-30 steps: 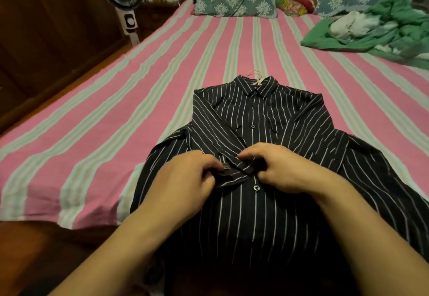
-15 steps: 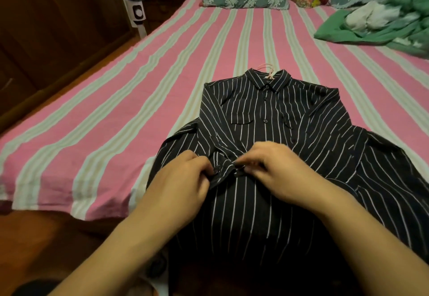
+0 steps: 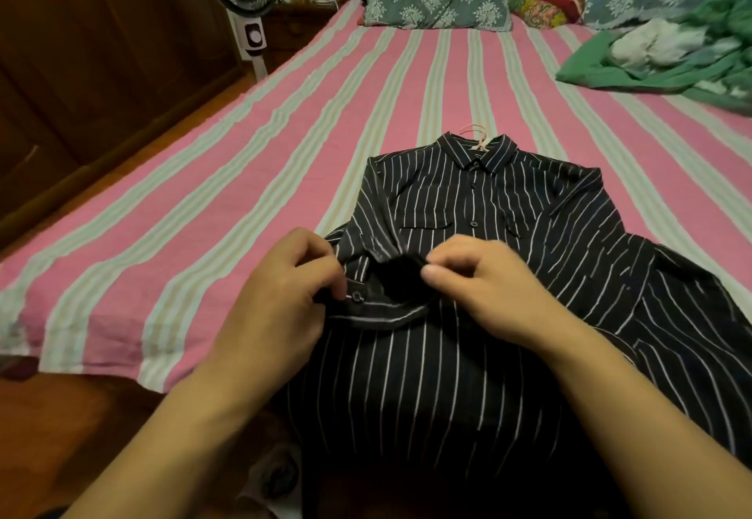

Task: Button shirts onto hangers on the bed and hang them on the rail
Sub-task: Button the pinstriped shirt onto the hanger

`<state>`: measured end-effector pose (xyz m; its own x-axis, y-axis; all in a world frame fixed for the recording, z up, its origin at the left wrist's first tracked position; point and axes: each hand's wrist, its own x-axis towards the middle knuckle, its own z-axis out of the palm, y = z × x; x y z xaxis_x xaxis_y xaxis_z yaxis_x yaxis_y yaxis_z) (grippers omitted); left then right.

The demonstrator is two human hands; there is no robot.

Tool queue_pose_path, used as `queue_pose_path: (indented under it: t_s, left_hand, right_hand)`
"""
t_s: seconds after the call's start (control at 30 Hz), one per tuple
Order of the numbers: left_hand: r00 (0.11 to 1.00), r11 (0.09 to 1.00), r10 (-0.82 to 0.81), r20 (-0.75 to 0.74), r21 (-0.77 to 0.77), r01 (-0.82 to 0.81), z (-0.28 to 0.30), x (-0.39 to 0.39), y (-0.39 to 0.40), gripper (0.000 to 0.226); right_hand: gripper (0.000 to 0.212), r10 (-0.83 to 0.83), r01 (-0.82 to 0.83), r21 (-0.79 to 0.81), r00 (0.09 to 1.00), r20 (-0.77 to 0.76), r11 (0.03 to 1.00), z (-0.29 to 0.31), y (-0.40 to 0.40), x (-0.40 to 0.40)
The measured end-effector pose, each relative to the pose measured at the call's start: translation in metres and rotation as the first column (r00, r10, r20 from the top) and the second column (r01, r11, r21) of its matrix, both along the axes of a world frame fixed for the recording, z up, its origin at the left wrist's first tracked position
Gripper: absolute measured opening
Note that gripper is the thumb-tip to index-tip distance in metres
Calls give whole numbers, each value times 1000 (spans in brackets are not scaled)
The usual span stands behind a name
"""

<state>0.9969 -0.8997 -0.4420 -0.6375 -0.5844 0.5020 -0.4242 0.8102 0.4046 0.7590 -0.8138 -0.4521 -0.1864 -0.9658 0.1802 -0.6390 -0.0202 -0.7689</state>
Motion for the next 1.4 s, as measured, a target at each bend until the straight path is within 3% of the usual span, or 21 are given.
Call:
queue_pose_path:
  t_s: [0.07, 0.2, 0.27, 0.37, 0.47, 0.63, 0.7, 0.77, 0.87, 0.97, 1.07, 1.2, 1.27, 1.4]
  left_hand:
    - [992, 996, -64, 110, -58, 71, -5, 4, -8, 44]
    - [983, 993, -103, 154, 65, 94, -23, 5, -6, 39]
    - [991, 987, -51, 127, 158, 31, -33, 5, 0, 30]
    - [993, 981, 4, 119, 194, -27, -39, 1, 10, 15]
    - [993, 964, 65, 100, 252, -88, -37, -2, 16, 21]
    - [974, 962, 190, 123, 173, -209, -46, -4, 17, 22]
    - [964, 952, 229, 135, 178, -251, -45, -5, 19, 28]
    - [940, 952, 282, 191, 65, -299, -41, -6, 24, 33]
    - [896, 938, 348, 277, -107, -331, -37, -8, 31, 29]
    - [893, 940, 338, 297, -152, -305, -37, -13, 33, 20]
    - [934, 965, 260, 244, -54, -255, -40, -17, 28, 13]
    - [965, 955, 239, 106, 153, -253, -36, -16, 19, 9]
    - [969, 933, 246, 26, 266, -244, -30, -16, 17, 15]
    - [972, 907, 236, -6, 361, -218, -24, -20, 18, 24]
  right_hand:
    - [11, -84, 95, -75, 986, 146, 993, 3, 1, 3]
    - [6, -65, 32, -183, 981, -180, 983, -7, 1, 23]
    - [14, -27, -5, -165, 981, -194, 986, -16, -2, 37]
    - [14, -28, 25, -51, 998, -57, 998, -20, -10, 49]
    - [9, 0, 4, 60, 998, -62, 998, -20, -14, 50]
    - [14, 180, -157, 198, 979, -101, 967, -12, -11, 44]
    - [12, 184, -155, 169, 969, -166, 973, -13, -11, 46]
    - [8, 122, -99, 122, 972, -200, 988, -16, -12, 49]
    - [10, 22, -13, 177, 998, -51, 984, -15, -13, 45]
    - [20, -64, -16, 232, 941, 333, 973, -11, -14, 35]
    - [17, -83, -67, 227, 803, 590, 972, -10, -14, 30]
    - [6, -75, -44, 172, 773, 629, 984, -6, -12, 30]
    - [5, -78, 10, 121, 815, 574, 993, -4, -12, 33]
    - [5, -31, 12, 66, 953, 302, 998, -3, -14, 49]
